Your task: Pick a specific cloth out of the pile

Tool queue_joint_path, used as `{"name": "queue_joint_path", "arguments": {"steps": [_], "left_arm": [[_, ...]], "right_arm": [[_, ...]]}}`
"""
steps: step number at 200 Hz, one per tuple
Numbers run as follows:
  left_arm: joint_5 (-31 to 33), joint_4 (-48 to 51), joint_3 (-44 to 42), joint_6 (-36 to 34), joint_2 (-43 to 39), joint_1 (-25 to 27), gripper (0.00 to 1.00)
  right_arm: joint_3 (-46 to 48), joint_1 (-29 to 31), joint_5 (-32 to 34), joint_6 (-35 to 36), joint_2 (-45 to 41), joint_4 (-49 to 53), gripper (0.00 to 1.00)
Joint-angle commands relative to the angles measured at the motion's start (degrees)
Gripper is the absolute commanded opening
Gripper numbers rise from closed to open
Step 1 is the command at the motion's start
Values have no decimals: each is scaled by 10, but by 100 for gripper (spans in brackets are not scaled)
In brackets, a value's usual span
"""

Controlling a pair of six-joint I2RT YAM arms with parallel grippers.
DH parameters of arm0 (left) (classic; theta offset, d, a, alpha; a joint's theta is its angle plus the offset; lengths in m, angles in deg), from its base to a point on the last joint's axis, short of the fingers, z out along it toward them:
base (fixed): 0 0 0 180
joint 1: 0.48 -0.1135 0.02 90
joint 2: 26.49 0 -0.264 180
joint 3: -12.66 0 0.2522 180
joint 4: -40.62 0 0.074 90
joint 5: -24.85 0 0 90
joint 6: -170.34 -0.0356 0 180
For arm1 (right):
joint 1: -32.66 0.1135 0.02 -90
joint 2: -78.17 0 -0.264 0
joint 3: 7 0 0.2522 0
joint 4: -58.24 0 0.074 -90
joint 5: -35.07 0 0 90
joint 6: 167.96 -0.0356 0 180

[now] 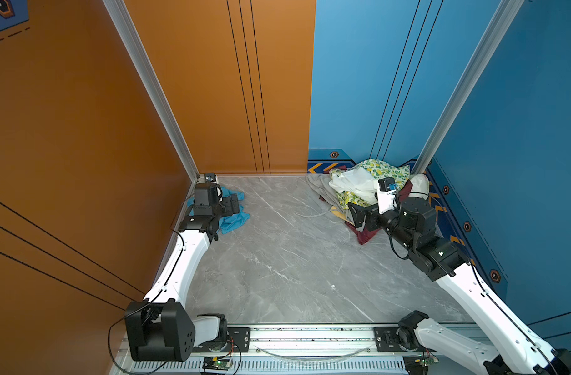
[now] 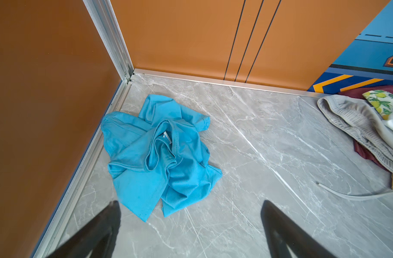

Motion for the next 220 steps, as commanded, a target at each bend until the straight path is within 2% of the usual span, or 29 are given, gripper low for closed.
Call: {"name": "queue_joint_path", "arguments": {"steps": [1,38,65,100,158,194,220], "left_arm": [[-2,-141,-98,3,-27,3,98],[-9,-235,-205,-16,-22,-5,98],[17,-328,-276,-38,-7,-10,98],[3,-426,-317,-28,22,-13,98],[-8,-532,-348,-38,67,-19,98],[-26,-572,-358,-38,98,-24,98],[-6,-645,-377,-50,143,-7,98]], "right_arm": [[60,-30,34,12,-34,-40,100],[185,-89,43,15,-93,-160,100],[262,-129,44,8,-98,-246,100],[316,-180,38,-27,-23,-342,100],[357,-240,28,-10,86,-465,100],[397,-247,33,0,173,-564,100],[420,-250,42,6,225,-645,100]]}}
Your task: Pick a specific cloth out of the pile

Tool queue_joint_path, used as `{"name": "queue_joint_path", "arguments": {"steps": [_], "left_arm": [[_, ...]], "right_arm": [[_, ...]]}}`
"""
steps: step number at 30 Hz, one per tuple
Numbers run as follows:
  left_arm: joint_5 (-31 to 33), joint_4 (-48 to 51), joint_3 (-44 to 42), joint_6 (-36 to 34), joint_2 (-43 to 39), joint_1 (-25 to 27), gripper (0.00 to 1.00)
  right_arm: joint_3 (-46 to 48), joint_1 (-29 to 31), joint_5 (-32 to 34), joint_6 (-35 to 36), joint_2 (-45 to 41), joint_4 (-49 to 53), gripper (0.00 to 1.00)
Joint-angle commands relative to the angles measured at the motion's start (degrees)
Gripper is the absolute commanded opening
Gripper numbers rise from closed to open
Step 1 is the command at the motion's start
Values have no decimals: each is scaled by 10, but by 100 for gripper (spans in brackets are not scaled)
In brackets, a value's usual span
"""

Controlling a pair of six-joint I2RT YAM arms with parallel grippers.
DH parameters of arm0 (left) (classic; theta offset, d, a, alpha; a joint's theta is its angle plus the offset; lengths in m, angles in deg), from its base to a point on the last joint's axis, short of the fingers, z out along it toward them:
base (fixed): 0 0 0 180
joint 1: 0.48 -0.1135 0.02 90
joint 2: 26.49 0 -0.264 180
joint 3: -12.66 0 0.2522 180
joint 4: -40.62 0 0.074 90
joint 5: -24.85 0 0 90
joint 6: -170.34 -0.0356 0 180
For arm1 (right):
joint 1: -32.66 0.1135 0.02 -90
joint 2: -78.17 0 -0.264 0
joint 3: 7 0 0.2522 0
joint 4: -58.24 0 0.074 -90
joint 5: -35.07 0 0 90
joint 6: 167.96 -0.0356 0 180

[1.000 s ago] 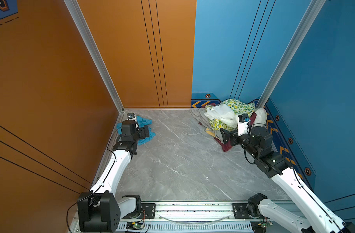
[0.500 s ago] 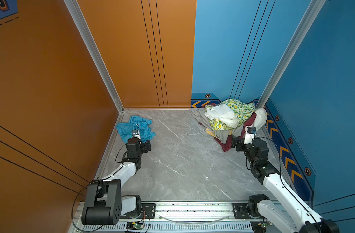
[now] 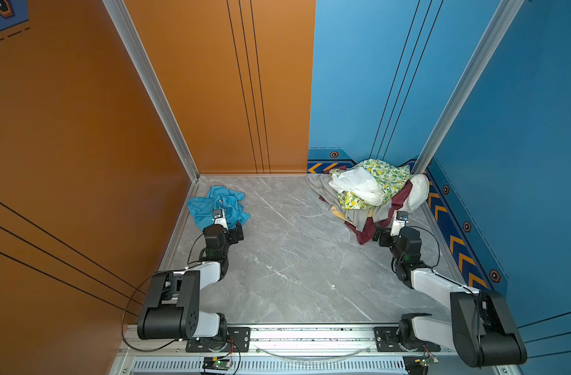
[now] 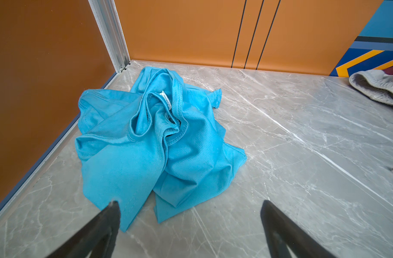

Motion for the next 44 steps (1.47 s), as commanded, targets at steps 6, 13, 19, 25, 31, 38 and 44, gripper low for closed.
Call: {"name": "queue_joint_path", "arguments": {"steps": [6,13,19,25,31,38,44], "left_arm": [[53,-129,-29,-28,72,35,98],[58,-106,-10,-31,80,34,98],[70,-106,-11,-33,80,39,98],[82,-107,-11,-37,79,45,98],[82,-107,-11,-37,79,45,98],[81,-107,-12,-37,78,45,98],[82,-107,-11,-36,79,45,98]], "right_arm": [[30,-21,8,0,116,-211,100],[-22,-11,-10,17,150,-149,100],[-27,-25,-22,5,151,-137,100],[-25,-22,-17,6,150,-140,100],[-25,-20,-15,6,150,-140,100],[-29,-23,-18,6,151,-133,100],[-26,-22,-17,6,150,-137,100]]}}
